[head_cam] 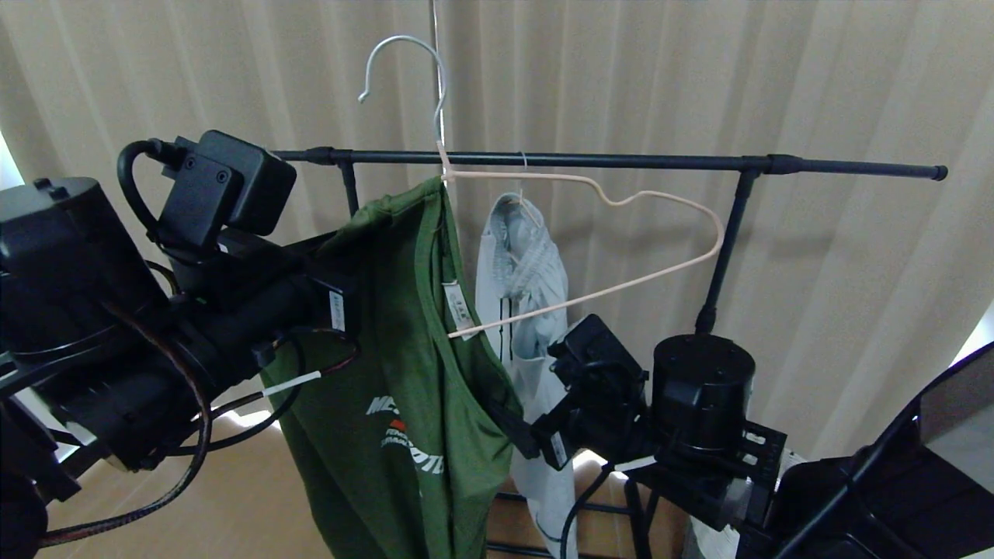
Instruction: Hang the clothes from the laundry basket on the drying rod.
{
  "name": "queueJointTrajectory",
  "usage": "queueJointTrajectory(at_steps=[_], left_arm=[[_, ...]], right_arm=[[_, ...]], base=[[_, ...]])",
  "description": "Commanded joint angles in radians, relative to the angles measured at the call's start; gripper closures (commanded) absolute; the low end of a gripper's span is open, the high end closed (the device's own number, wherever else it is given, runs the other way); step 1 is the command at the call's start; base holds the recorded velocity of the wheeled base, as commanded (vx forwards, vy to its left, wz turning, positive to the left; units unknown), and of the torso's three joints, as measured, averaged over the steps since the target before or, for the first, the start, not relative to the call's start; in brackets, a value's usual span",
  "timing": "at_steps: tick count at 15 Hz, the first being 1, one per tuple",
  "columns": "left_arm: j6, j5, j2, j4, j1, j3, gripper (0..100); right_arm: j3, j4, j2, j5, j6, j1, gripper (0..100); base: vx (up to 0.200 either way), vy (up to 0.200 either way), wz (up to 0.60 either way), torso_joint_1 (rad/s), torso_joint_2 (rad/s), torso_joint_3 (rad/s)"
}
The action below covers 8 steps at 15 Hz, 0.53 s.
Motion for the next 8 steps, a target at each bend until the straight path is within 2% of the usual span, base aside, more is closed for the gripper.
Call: queueJointTrajectory(at_steps=[1, 5, 8], left_arm=[[-0.001, 0.001, -0.013, 0.000, 0.012, 0.002, 100], [0.001, 0.003, -0.020, 0.000, 0.027, 0.006, 100], [0.011, 0.004, -0.026, 0.002, 0.027, 0.039, 100]], right_arm=[[0.053, -0.005, -0.023, -0.026, -0.001, -0.016, 0], [0.167, 0.002, -0.135, -0.029, -0.007, -0.108, 0], [0.181, 0.009, -0.201, -0.029, -0.013, -0.218, 0]], base=[[0.000, 0.000, 0.00, 0.000, 0.00, 0.000], [0.000, 0.000, 0.00, 0.000, 0.00, 0.000], [0.000, 0.000, 0.00, 0.000, 0.00, 0.000]])
